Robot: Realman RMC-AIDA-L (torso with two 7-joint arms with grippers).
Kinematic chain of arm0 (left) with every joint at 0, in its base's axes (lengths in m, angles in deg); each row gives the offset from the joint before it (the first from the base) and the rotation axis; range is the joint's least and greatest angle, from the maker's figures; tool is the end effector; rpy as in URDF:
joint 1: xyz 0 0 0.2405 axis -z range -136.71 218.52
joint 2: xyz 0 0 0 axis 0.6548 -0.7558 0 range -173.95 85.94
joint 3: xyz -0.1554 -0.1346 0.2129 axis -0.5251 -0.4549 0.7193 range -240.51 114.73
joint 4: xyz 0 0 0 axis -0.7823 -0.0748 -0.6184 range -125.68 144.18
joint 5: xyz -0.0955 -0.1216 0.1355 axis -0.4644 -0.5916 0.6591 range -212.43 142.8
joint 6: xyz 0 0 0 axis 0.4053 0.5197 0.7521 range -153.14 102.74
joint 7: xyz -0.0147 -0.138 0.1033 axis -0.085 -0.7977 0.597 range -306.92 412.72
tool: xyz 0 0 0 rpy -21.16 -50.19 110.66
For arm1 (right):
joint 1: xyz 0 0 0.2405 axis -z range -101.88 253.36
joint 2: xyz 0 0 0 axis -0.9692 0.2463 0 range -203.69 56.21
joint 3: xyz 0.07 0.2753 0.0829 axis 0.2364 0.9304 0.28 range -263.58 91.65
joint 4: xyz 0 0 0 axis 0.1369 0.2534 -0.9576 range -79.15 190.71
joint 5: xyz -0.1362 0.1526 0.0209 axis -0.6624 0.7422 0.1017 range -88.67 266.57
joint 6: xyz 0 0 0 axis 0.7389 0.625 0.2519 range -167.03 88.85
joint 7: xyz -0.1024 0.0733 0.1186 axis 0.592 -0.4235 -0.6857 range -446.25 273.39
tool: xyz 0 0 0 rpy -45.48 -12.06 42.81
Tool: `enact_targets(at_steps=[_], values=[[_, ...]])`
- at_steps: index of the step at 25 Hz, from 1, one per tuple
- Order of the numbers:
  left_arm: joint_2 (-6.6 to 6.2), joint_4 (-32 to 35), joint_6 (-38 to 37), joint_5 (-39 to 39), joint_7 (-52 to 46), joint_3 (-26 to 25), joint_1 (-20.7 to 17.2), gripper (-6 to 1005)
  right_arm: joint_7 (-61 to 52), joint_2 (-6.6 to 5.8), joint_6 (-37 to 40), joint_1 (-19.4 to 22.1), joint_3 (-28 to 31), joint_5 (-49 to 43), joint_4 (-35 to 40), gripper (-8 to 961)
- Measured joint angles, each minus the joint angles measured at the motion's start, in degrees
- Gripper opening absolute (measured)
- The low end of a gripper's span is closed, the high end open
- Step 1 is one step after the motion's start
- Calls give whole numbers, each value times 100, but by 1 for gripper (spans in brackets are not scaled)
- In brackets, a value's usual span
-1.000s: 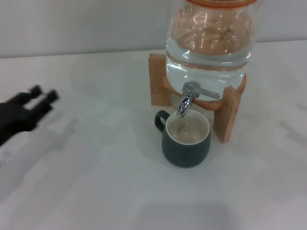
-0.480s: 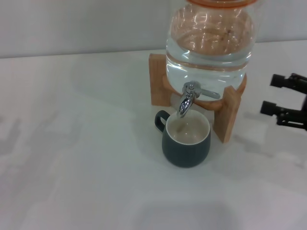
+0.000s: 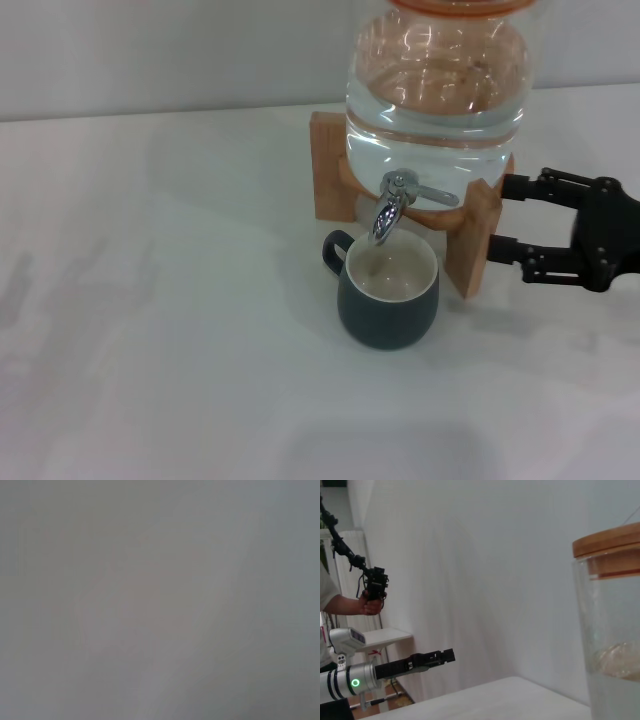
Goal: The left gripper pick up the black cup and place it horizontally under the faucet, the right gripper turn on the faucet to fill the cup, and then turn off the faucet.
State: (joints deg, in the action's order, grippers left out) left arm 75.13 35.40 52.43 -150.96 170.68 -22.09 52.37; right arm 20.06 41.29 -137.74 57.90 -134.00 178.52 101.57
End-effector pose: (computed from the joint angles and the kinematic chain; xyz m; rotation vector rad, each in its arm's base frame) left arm -0.3818 0.3105 0.0347 -1.7011 -0.8167 -1.0671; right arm 0.2831 0.3110 0.0242 -2.5745 0.3603 0.9850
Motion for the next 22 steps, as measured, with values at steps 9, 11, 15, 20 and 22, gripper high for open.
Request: enact_targets(at_steps=[9,11,15,20,22], values=[[-3,-50,26,-23,43,-5,-5,514,-182,11,603,-182,-582,104,44,839],[-1,-54,31,-23,43,-5,-9,514,-225,11,641,-213,-647,108,49,839],[0,-57,36,-23,43,-8,-3,515,-263,11,672,-251,-750,119,63,839],[-3,-57,6,-23,43,-11,20,515,-292,11,651,-268,-854,121,70,838],[-4,-58,-4,-23,43,-11,28,515,-294,10,628,-272,-884,121,71,838]])
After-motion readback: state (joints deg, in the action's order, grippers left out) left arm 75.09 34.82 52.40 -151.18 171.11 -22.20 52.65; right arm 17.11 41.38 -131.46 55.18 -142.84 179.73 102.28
